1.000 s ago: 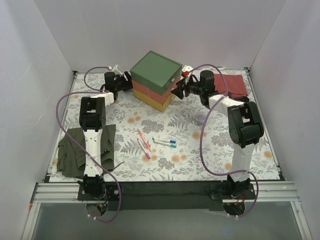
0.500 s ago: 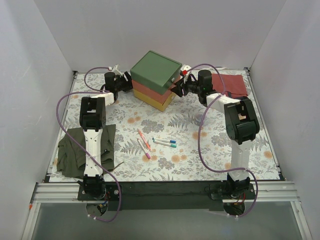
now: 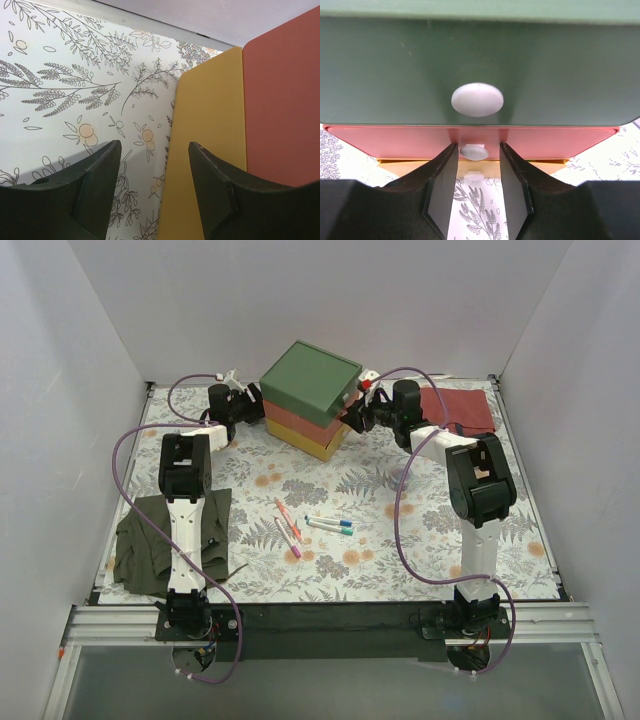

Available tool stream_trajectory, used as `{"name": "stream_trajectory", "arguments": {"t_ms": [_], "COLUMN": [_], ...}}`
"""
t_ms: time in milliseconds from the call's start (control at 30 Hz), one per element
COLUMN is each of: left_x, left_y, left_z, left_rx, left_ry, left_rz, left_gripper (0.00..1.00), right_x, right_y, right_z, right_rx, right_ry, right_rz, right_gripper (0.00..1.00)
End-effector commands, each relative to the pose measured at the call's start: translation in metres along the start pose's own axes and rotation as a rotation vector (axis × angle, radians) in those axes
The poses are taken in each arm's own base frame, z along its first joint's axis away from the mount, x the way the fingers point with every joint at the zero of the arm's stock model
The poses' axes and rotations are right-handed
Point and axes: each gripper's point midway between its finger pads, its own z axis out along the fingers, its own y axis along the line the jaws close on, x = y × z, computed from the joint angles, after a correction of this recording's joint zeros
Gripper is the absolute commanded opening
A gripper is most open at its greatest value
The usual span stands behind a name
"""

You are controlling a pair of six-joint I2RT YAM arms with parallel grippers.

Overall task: Sort the stationery into containers
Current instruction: Open the drawer in the storage box.

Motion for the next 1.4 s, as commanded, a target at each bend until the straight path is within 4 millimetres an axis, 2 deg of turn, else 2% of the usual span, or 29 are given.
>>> {"name": "stream_trajectory", "arguments": {"t_ms": [0,267,433,467,500,533,867,933,967,1033,1100,1133,1167,1367], "left_x": [-0.01,-0.009,-0.01,-0.009,-0.012,-0.012,-0.012,-0.012,-0.014,-0.014,-0.015,-0.015,-0.016,-0.014], "left_y": [-0.01,-0.009,-0.01,-0.009,-0.011,-0.01,0.0,0.001,0.001,0.005,0.007,0.008,0.007,0.008], "left_z": [0.002,0.003,0.002,0.002,0.002,0.002,-0.001,-0.001,-0.001,-0.003,-0.005,-0.005,-0.006,-0.013], "left_rx": [0.025,0.025,0.025,0.022,0.023,0.02,-0.035,-0.045,-0.05,-0.066,-0.079,-0.082,-0.084,-0.103], "left_ry": [-0.013,-0.013,-0.013,-0.011,-0.014,-0.016,-0.02,-0.019,-0.022,-0.023,-0.024,-0.025,-0.025,-0.017], "left_rz": [0.031,0.033,0.034,0.036,0.037,0.039,0.07,0.08,0.086,0.099,0.107,0.115,0.12,0.133], "left_gripper": [0.57,0.57,0.57,0.57,0.57,0.57,0.58,0.59,0.59,0.59,0.59,0.59,0.59,0.59], "right_x": [-0.017,-0.012,-0.012,-0.016,-0.01,-0.016,-0.005,-0.008,-0.001,-0.005,0.004,-0.001,0.007,0.008], "right_y": [0.003,0.003,0.002,0.002,0.005,0.005,0.02,0.022,0.025,0.027,0.031,0.034,0.038,0.045], "right_z": [0.011,0.011,0.009,0.006,0.003,-0.002,-0.042,-0.051,-0.055,-0.064,-0.073,-0.077,-0.082,-0.102], "right_rx": [-0.012,-0.014,-0.003,0.002,0.0,0.007,0.021,0.029,0.028,0.035,0.039,0.04,0.037,0.052], "right_ry": [-0.033,-0.016,-0.008,-0.009,0.007,0.004,0.061,0.065,0.08,0.08,0.104,0.099,0.117,0.142], "right_rz": [-0.023,-0.022,-0.022,-0.026,-0.025,-0.031,-0.016,-0.017,-0.012,-0.02,-0.01,-0.019,-0.009,-0.02], "right_gripper": [0.47,0.36,0.22,0.2,0.16,0.15,0.12,0.11,0.11,0.11,0.11,0.11,0.11,0.09]}}
